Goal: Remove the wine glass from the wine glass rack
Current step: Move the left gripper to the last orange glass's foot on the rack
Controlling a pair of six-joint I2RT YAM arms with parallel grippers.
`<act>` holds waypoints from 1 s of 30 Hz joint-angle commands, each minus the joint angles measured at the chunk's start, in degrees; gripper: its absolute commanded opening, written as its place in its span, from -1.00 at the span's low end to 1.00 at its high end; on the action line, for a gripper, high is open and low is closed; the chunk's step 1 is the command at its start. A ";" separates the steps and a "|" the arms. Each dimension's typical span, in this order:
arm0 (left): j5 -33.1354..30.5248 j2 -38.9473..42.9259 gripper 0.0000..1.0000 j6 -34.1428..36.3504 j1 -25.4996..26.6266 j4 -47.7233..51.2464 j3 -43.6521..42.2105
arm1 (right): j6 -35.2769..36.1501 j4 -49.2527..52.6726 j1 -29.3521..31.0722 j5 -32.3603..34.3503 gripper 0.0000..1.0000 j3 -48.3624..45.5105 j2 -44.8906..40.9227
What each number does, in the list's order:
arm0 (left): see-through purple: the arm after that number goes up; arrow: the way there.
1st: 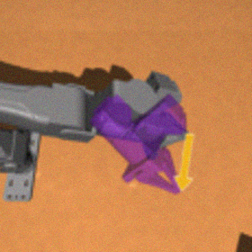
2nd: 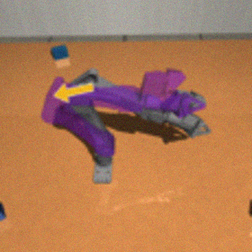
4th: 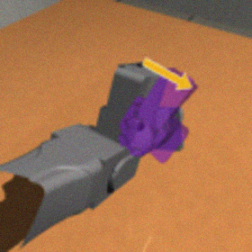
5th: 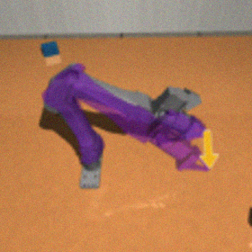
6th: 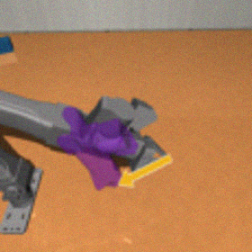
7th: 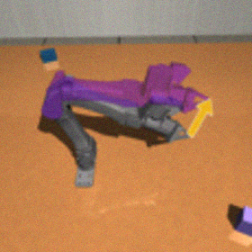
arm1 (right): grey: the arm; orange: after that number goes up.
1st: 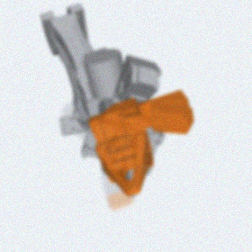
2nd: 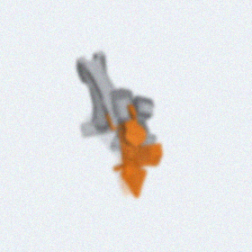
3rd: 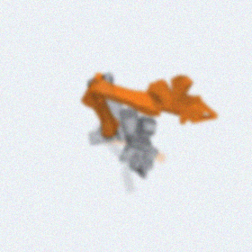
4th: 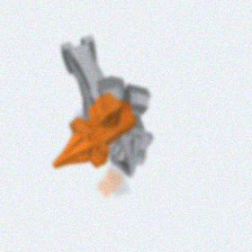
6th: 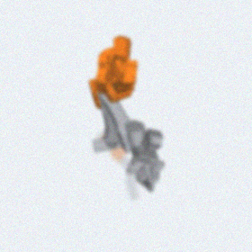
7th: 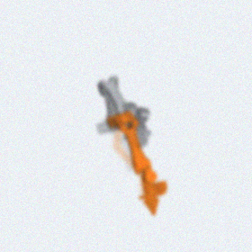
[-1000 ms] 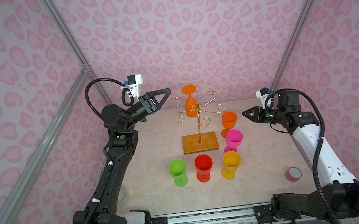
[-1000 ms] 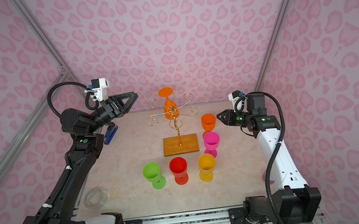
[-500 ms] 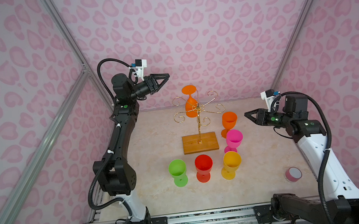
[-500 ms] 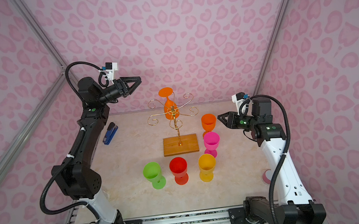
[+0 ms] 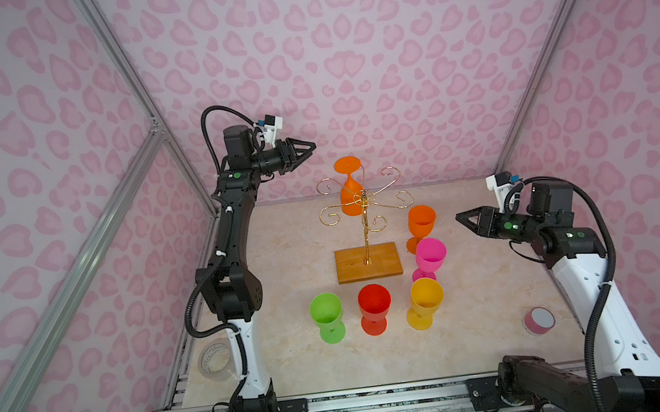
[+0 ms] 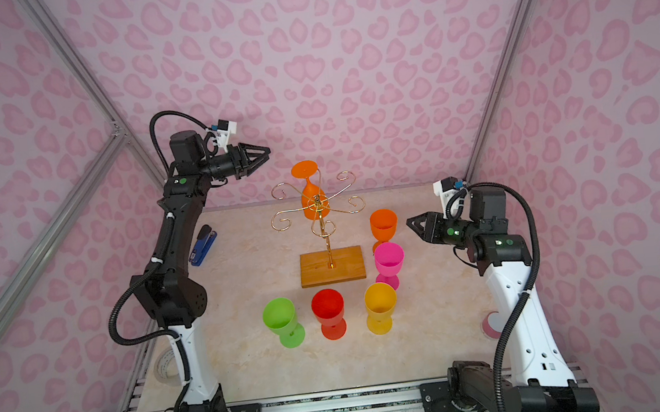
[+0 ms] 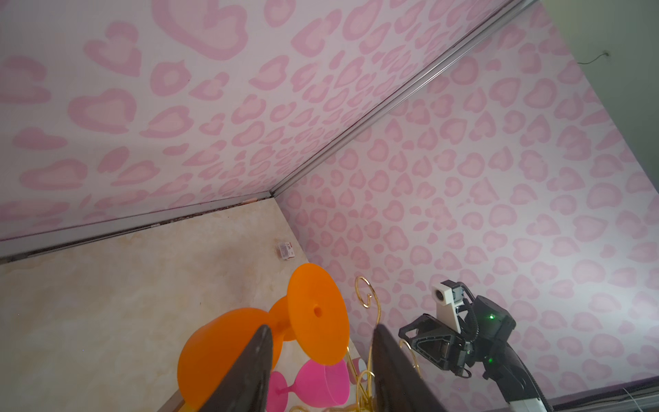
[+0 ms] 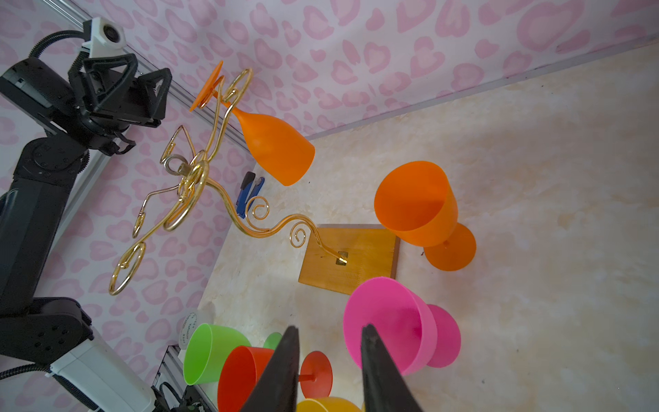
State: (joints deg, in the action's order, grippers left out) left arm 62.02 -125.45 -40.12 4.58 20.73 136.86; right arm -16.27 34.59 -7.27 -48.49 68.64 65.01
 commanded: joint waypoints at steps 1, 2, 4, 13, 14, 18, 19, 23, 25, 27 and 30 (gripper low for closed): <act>-0.18 -0.71 -0.04 6.09 1.06 4.66 -0.34 | -0.14 -0.52 -0.03 -1.29 -0.39 -0.37 0.03; -0.40 -0.91 -0.03 6.81 1.52 5.16 -0.36 | -0.41 -0.78 -0.03 -1.44 -0.38 -0.49 0.03; -0.39 -1.27 -0.03 7.33 2.46 5.38 -0.36 | -0.64 -1.10 -0.03 -1.56 -0.39 -0.56 0.03; -1.13 -2.61 -0.03 9.25 4.80 7.38 -0.31 | -0.38 -0.69 -0.03 -1.74 -0.39 -0.72 -0.15; -1.23 -2.70 -0.03 9.40 4.91 7.61 -0.35 | -0.43 -0.68 -0.03 -1.71 -0.39 -0.75 -0.16; -1.54 -2.85 -0.04 9.45 5.17 7.75 -0.28 | -0.50 -0.97 -0.03 -1.85 -0.39 -0.94 -0.02; -1.43 -2.87 -0.04 9.37 5.18 7.75 -0.20 | -0.50 -1.01 -0.03 -1.87 -0.39 -1.04 0.02; -0.63 -3.14 -0.07 9.18 5.43 7.66 -0.10 | -0.82 -1.58 -0.03 -2.05 -0.39 -1.33 0.36; -0.39 -3.18 -0.08 9.14 5.49 7.66 -0.12 | -1.00 -2.01 -0.03 -2.05 -0.39 -1.45 0.54; -0.10 -3.18 -0.11 9.09 5.62 7.66 -0.10 | -1.09 -2.16 -0.03 -2.17 -0.39 -1.49 0.81; 0.17 -3.14 -0.15 8.93 5.57 7.57 -0.10 | -1.30 -2.50 -0.03 -2.31 -0.39 -1.59 1.16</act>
State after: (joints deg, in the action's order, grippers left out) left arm 60.88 -128.14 -31.51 10.20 28.62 136.55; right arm -17.37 33.71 -7.29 -50.00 67.59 65.82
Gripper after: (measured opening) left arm 0.430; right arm 0.304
